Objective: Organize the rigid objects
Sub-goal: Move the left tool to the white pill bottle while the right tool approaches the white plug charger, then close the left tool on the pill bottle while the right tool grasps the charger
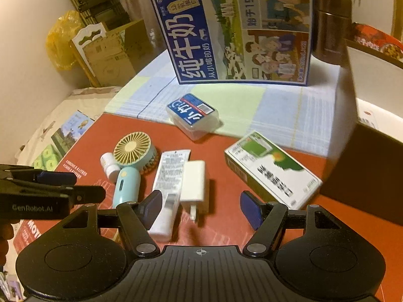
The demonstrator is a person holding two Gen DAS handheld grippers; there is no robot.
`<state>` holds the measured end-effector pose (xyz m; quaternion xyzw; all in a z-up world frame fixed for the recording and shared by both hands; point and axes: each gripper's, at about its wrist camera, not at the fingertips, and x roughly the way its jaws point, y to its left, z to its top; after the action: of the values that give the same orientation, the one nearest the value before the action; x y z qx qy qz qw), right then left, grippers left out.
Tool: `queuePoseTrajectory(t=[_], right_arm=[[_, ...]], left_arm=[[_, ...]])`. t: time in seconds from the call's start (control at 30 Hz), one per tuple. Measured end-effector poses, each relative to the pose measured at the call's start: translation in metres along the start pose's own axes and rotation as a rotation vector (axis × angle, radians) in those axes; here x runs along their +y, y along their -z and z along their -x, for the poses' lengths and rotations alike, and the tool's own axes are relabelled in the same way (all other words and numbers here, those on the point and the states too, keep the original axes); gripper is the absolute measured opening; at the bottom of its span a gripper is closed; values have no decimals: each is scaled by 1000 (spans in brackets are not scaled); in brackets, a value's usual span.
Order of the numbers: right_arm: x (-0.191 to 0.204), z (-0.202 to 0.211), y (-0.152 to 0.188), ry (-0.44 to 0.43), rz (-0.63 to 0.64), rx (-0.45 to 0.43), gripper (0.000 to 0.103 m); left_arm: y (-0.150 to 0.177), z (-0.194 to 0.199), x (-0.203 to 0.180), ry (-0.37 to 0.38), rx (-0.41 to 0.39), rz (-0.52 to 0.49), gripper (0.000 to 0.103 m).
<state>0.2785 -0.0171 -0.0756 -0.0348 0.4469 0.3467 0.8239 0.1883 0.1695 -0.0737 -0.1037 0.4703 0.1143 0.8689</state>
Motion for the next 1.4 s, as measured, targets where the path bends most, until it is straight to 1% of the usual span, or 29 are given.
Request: queuePoseTrajectory(t=[0.07,0.13,0.47,0.57,0.6,0.63,0.83,1.0,1.07,1.1,1.23,1.33,1.4], right_arm=[[4,-9,-3,7,18,2,62],[7,-18,-5,9,35,13,53],[11,-44,-5,48,47,46,42],[12,-48,-6,57,48,55,33],[12,-49,-5,61,49,57,25],[13,-49,-5,64,50,56,23],[10,-46,-1,106,54,59,22],[0,-40,2,143,21,61,22],[-3,-37,3,153,6,64,22],[-5,-36,4,157,-1,65,22],[-10,-30,7,171,-26,70,22],[-12,-27,8,173,-36,73,22],[-13,-25,10,171,-39,76,22]], left_arm=[[-2,-4,4,2,-3,-25,64],[-4,-8,9,-4,-5,-50,64],[-10,-27,27,12,4,-147,64],[-11,-33,29,26,7,-178,64],[-11,-35,29,29,6,-190,64],[-11,-38,29,32,7,-203,64],[-14,-52,33,34,15,-264,64],[-19,-58,37,63,10,-287,64],[-21,-60,38,82,13,-293,58],[-21,-61,37,88,15,-293,57],[-21,-63,37,117,30,-294,43],[-19,-62,35,112,29,-294,43],[-17,-61,36,106,28,-277,43]])
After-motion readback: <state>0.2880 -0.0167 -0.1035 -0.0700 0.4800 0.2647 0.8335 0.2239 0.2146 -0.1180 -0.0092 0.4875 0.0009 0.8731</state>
